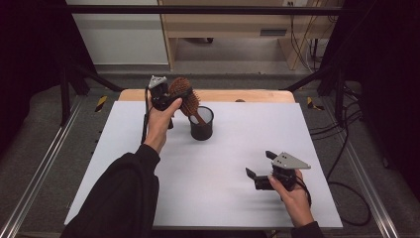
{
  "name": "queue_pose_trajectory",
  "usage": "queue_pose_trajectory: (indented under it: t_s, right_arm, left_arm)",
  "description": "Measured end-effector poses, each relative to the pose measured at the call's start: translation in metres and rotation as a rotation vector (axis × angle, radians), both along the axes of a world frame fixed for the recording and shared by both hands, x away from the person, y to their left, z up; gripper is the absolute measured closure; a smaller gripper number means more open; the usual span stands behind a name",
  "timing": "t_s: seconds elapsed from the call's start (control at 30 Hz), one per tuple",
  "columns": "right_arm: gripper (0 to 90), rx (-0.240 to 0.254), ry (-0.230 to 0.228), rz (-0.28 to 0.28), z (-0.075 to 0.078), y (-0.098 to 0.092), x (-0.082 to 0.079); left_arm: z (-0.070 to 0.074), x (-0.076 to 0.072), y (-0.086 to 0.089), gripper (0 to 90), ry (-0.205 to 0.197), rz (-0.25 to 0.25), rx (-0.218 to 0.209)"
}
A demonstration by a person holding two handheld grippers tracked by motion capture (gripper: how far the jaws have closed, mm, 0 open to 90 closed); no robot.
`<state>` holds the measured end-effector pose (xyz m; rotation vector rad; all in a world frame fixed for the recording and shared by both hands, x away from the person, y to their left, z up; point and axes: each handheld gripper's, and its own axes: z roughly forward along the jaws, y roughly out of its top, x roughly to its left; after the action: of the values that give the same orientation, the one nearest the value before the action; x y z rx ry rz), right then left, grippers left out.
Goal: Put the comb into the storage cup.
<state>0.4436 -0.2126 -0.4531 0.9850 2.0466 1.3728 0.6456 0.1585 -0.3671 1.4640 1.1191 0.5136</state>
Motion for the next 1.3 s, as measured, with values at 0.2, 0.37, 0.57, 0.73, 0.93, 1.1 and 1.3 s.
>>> queue_pose_trajectory:
  t_s: [0.2,0.37,0.57,0.73,0.93,1.1,1.3]
  right_arm:
    - [5.0,0.000,0.000,0.000,0.000,0.000,0.000]
    - [5.0,-0.002,0.000,0.001,0.000,0.000,0.000]
    - [5.0,-0.003,0.001,0.001,0.000,0.001,0.000]
    - [5.0,-0.003,0.001,0.001,0.000,0.001,0.000]
    - [5.0,-0.003,0.001,0.002,0.000,0.001,0.000]
    - [5.0,-0.004,0.000,0.007,0.000,0.002,0.000]
    - [5.0,-0.006,0.000,0.008,-0.001,0.003,-0.001]
  left_arm:
    - [-0.001,-0.001,0.000,10.5,0.007,0.002,0.000]
    - [-0.003,-0.005,-0.002,9.2,0.002,-0.006,0.010]
    - [-0.003,-0.008,-0.001,9.1,-0.021,0.000,0.023]
    - [-0.002,-0.012,0.001,9.1,-0.036,0.002,0.023]
    - [-0.002,-0.018,0.002,8.1,-0.043,-0.002,0.020]
    - [-0.003,-0.024,0.002,7.3,-0.049,-0.004,0.028]
    - [-0.006,-0.031,0.006,7.1,-0.044,-0.002,0.033]
